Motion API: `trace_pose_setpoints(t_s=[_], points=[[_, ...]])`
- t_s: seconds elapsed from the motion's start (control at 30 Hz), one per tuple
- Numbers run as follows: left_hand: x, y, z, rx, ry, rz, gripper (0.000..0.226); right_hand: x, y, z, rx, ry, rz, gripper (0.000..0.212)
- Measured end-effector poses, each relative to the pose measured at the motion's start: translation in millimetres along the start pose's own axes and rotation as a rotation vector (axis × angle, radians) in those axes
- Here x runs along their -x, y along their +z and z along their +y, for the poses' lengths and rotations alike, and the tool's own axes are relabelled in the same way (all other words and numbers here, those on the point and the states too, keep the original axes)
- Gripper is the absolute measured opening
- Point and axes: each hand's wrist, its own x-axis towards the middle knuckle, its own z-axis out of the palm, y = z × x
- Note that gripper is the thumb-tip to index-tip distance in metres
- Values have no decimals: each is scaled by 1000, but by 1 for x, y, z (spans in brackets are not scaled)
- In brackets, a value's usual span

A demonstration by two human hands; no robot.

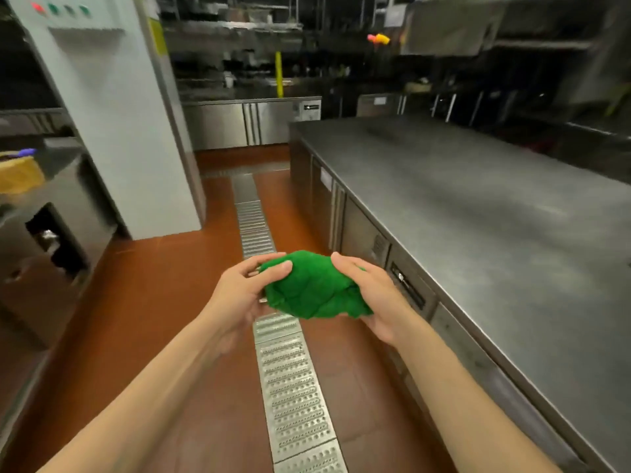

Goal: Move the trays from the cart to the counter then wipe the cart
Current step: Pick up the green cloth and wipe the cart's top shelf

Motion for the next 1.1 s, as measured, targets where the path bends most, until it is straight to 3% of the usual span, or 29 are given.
trace_pose_setpoints(t_s=[0.27, 0.53, 0.73, 0.83, 1.1], points=[[-178, 118, -7, -79, -99, -425, 46, -82, -111, -21, -97, -30, 459, 37], [-290, 289, -55, -131, -258, -758, 39, -109, -254, -29, -207, -39, 823, 34], [-353, 422, -129, -256, -344, -919, 47, -131, -384, -3, -213, 11, 957, 38], [-373, 474, -171, -295, -386, -972, 39, -139, -437, 21, -203, 44, 1018, 43], [-409, 551, -308, -492, -455, -1060, 35, -165, -519, 129, -184, 186, 1254, 36]])
